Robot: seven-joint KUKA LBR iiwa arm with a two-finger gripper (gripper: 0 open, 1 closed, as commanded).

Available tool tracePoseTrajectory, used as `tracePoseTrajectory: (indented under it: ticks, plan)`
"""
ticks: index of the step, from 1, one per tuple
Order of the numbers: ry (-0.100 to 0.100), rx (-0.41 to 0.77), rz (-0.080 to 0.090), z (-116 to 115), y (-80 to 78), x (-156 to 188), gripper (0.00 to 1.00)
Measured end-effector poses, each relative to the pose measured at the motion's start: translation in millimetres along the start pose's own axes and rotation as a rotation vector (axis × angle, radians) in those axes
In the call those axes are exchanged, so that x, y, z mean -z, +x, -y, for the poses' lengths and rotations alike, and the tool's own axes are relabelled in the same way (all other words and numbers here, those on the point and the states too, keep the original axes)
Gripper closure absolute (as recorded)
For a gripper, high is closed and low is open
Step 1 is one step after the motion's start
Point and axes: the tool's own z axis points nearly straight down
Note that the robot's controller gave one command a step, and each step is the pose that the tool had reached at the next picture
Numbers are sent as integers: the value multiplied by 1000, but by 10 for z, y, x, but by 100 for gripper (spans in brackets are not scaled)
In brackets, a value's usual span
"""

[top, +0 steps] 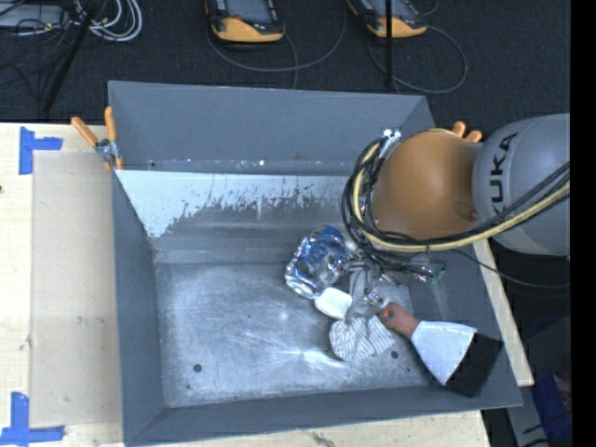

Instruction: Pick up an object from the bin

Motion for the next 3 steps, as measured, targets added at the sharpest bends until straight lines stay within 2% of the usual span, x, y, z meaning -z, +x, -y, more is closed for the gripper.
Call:
tracePoseTrajectory:
  ticks: [1,2,3]
  plan:
    - [-19,9,-20,-124,-6,158,100]
    - [2,108,2,106,1,217,100]
    - [-21,-93,-21,44,285,304,100]
